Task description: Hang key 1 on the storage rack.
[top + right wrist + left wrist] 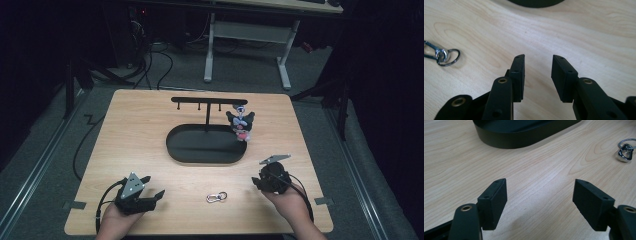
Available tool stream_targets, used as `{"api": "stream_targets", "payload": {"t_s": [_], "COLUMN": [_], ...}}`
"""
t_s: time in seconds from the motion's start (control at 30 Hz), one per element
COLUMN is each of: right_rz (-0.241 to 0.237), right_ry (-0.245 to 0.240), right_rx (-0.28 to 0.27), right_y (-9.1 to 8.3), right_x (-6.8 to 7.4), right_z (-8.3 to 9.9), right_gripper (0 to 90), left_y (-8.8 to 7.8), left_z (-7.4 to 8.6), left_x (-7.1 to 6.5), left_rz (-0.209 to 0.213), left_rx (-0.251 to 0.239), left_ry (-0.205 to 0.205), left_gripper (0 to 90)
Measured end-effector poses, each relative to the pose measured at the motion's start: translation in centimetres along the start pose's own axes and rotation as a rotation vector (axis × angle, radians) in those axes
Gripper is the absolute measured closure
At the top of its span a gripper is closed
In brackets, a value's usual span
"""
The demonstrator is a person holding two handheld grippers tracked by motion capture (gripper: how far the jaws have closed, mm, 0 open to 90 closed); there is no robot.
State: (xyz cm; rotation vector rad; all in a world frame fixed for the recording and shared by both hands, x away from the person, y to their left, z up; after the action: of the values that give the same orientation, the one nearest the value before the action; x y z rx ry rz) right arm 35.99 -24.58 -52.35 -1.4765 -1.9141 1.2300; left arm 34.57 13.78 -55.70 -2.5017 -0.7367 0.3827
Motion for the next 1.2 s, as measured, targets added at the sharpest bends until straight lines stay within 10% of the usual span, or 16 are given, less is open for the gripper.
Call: {"api": "stream_targets", "payload": {"t_s": [0.4, 0.57, 0.83, 1.2], "right_rz": [-0.097, -0.088, -0.149, -0.186], "right_ry": [0.078, 0.081, 0.132, 0.157], "right_rx": [-0.196, -0.253, -0.280, -0.303], "right_y": [0.1, -1.3, -1.8, -2.4], "right_x": [3.8, 3.5, 3.0, 2.1], "right_z": [4.6, 5.1, 5.3, 5.6], "right_gripper": [62.0, 58.8, 58.8, 58.9], "left_y": [0.2, 0.9, 7.0, 11.4], "left_z": [-0.1, -0.9, -3.2, -4.6], "left_x": [-0.4, -2.5, -7.3, -10.3], "left_rz": [0.027, 0.129, 0.128, 0.158], "left_rx": [-0.010, -0.030, 0.129, 0.181], "left_ry": [-0.024, -0.069, 0.014, 0.039], "left_gripper": [31.6, 44.6, 87.4, 89.4]}}
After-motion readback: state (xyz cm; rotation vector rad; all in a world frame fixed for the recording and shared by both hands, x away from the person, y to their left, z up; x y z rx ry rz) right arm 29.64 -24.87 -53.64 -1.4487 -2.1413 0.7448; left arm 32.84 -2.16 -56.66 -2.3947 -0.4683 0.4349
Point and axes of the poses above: each handheld gripper's, and its own axes: y roughly forward along the jaws, z roughly out of its underside, x roughly to its left, the point moved 6 cm from there along y, roughly forward along the jaws, and after that the axes turned 12 degrees about z, right-handed, at the moved point
